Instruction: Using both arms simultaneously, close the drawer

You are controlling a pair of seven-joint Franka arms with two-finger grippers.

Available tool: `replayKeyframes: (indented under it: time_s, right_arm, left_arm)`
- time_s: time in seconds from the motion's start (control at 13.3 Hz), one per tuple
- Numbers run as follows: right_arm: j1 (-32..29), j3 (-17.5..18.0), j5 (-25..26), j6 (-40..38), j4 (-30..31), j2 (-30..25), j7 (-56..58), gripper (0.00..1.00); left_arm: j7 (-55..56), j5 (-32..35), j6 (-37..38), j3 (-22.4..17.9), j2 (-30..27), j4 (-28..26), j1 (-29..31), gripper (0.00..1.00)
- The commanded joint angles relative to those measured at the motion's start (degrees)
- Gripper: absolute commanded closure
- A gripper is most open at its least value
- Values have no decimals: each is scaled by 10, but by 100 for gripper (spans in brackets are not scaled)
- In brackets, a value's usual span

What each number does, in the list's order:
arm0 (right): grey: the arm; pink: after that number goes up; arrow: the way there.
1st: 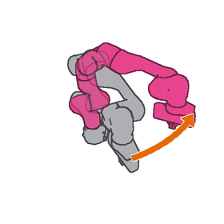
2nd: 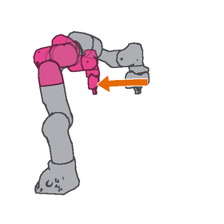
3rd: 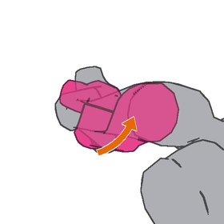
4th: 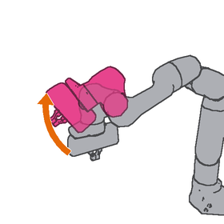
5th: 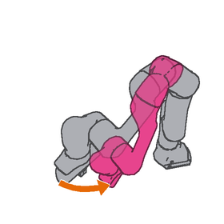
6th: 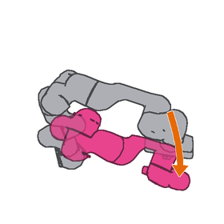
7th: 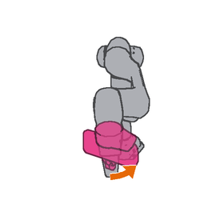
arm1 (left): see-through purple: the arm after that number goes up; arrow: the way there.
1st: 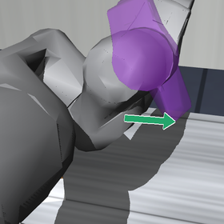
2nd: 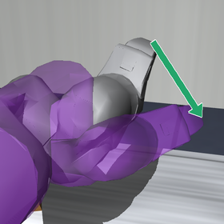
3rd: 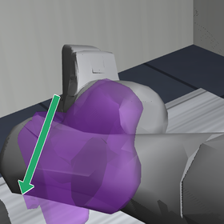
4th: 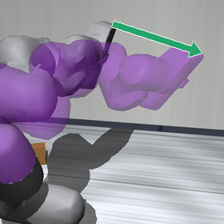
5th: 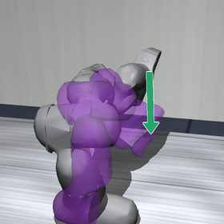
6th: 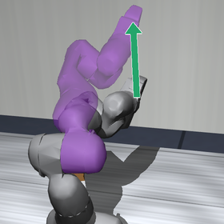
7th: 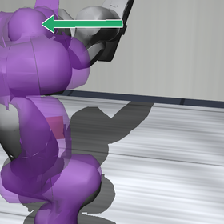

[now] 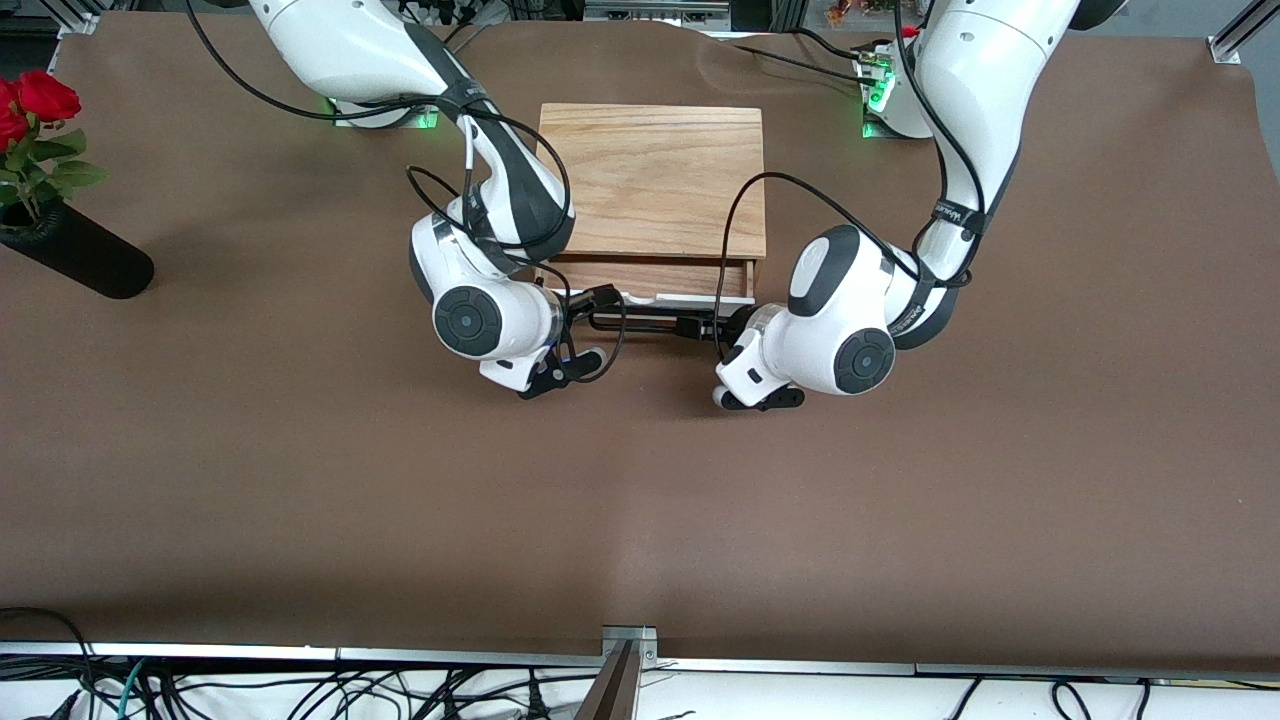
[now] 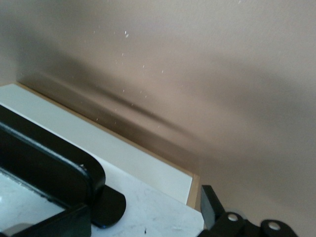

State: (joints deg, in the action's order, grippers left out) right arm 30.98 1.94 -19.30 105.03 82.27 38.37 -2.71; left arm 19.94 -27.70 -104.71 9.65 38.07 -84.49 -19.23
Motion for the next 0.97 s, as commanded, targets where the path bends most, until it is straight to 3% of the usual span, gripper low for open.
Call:
replayKeyframes:
  time_s: [0.0, 0.15, 0.22, 0.3, 0.38, 0.45, 0.53, 0.6, 0.67, 0.9]
  right_arm:
    - [7, 1, 1, -75, 7, 2, 10, 0]
    - [3, 1, -4, -101, -12, 4, 10, 0]
    - [1, 0, -11, -105, -13, 4, 10, 0]
    - [-2, 0, -15, -111, -14, 4, 10, 0]
    - [-3, 0, -15, -112, -14, 4, 10, 0]
    - [-3, 0, -16, -113, -14, 4, 10, 0]
    - [-3, 0, -16, -116, -14, 4, 10, 0]
    - [-4, -1, -15, -126, -14, 4, 10, 0]
    - [-7, -1, -15, -130, -14, 4, 10, 0]
    - [-7, -1, -17, -140, -15, 4, 10, 0]
  left_arm:
    - [11, 12, 46, 5, -33, -19, 23, 2]
    - [11, 13, 62, 5, -42, -19, 27, 37]
    - [10, 13, 67, 5, -44, -20, 28, 43]
    - [10, 13, 71, 5, -45, -22, 27, 43]
    - [11, 12, 71, 5, -47, -26, 26, 42]
    - [14, 12, 72, 5, -50, -30, 23, 35]
    - [15, 12, 72, 6, -52, -38, 20, 23]
    - [15, 12, 72, 12, -54, -51, 20, 5]
    - [15, 13, 72, 17, -55, -63, 20, 0]
    - [14, 13, 72, 23, -60, -81, 20, 0]
